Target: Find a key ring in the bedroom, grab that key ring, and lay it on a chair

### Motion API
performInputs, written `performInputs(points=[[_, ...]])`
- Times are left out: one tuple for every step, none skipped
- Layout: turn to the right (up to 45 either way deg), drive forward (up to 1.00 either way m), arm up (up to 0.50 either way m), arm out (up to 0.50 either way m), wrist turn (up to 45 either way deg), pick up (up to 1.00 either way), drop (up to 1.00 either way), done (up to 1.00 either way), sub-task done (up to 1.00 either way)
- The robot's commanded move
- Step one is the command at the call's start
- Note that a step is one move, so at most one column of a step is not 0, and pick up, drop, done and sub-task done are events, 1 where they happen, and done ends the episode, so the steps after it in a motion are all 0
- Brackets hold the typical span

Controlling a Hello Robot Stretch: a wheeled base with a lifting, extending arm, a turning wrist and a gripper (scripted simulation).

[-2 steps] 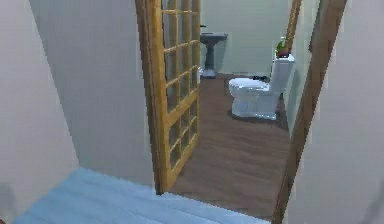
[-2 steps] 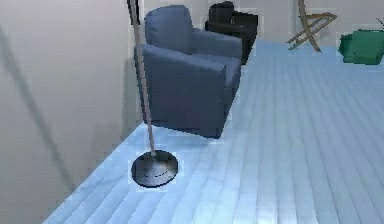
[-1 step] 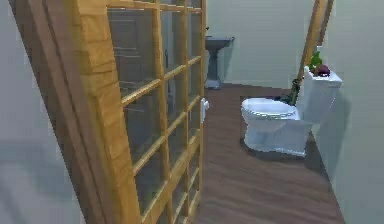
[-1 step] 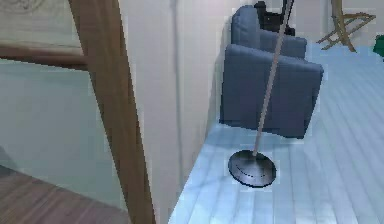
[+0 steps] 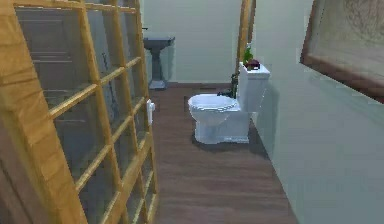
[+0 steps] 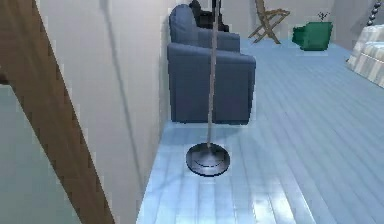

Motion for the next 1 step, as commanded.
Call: performInputs(points=[[0.0,0.05,0.00,0.00,0.0,0.00,0.00,0.00,0.00]])
